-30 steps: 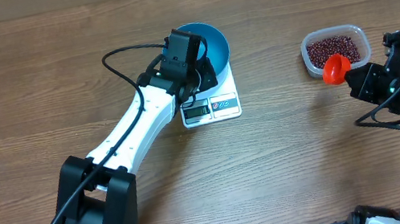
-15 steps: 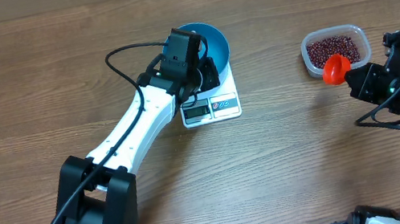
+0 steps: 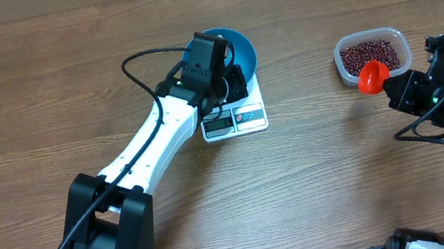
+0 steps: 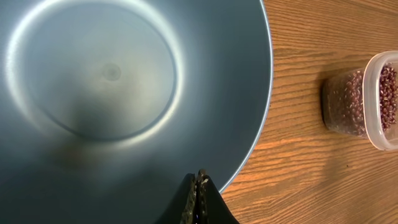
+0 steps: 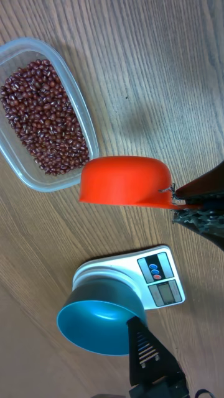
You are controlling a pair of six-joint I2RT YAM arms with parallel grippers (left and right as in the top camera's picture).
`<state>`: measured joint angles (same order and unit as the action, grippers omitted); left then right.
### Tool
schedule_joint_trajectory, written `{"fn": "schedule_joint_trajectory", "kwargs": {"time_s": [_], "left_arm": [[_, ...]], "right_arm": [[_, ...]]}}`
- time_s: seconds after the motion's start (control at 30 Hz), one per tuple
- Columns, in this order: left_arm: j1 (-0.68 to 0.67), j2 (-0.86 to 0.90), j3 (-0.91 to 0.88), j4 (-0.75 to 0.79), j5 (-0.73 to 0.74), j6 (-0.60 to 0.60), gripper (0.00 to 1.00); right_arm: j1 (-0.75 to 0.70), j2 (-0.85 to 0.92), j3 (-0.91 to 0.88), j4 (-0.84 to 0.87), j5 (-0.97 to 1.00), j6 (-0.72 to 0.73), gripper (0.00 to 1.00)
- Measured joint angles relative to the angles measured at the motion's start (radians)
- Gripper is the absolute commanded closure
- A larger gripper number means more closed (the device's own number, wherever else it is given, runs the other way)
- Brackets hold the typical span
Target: Scoop item into bowl and weigh 150g on scale
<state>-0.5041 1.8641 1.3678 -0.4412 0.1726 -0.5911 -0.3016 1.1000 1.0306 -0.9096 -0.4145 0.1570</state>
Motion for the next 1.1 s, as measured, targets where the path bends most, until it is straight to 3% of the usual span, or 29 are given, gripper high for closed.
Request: {"fn": "schedule_joint_trajectory", "kwargs": {"time_s": [1.1], "left_arm": [[0.0, 0.001, 0.0, 0.03, 0.026, 0.0, 0.96]], "right_arm": [[0.0, 0.0, 0.0, -0.001, 0.0, 0.0, 0.96]]}}
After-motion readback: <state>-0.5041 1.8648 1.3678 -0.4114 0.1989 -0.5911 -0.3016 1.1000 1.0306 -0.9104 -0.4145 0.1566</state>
